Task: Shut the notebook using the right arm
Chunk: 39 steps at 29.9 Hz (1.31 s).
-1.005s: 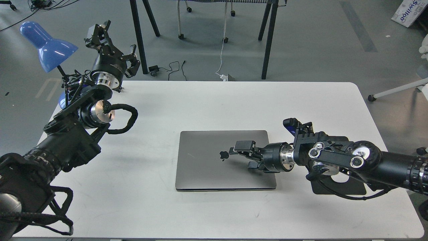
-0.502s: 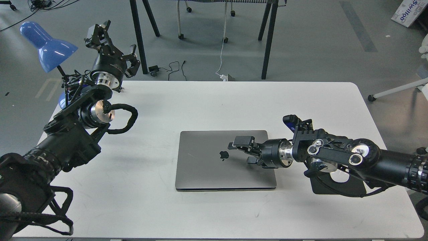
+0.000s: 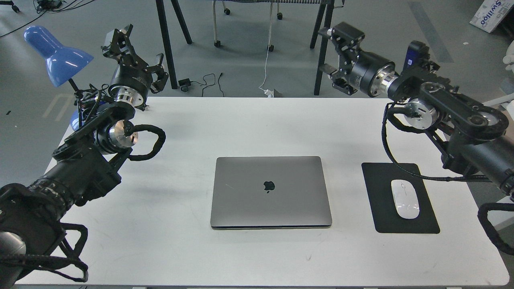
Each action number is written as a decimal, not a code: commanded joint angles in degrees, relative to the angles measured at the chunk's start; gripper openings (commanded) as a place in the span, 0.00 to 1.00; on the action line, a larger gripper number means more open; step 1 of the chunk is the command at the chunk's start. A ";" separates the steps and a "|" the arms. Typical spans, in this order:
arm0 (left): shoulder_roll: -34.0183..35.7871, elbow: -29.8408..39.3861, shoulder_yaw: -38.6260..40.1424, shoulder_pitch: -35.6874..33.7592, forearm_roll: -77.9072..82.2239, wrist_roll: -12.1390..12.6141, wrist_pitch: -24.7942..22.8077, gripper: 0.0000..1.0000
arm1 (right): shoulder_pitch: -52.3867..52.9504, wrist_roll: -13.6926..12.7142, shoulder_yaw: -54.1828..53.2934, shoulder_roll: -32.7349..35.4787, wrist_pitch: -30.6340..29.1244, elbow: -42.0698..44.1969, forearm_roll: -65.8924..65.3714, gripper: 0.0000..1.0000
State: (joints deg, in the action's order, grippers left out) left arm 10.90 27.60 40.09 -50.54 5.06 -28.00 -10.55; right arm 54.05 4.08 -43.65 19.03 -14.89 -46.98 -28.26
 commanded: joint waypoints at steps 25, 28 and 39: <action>-0.09 0.08 -0.01 0.09 0.04 0.00 0.00 1.00 | -16.26 0.67 -21.31 0.04 -11.92 -2.24 24.13 1.00; -0.09 0.08 -0.01 0.09 -0.05 0.00 0.00 1.00 | -16.17 0.67 -21.39 -0.04 -11.83 -2.24 24.13 1.00; -0.09 0.08 -0.01 0.09 0.04 0.00 0.00 1.00 | -16.08 0.67 -21.22 -0.04 -11.83 -2.33 24.13 1.00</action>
State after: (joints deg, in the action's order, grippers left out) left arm 10.81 27.69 40.08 -50.45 5.01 -28.00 -10.55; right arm 37.87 4.75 -64.90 19.05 -26.71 -49.31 -4.09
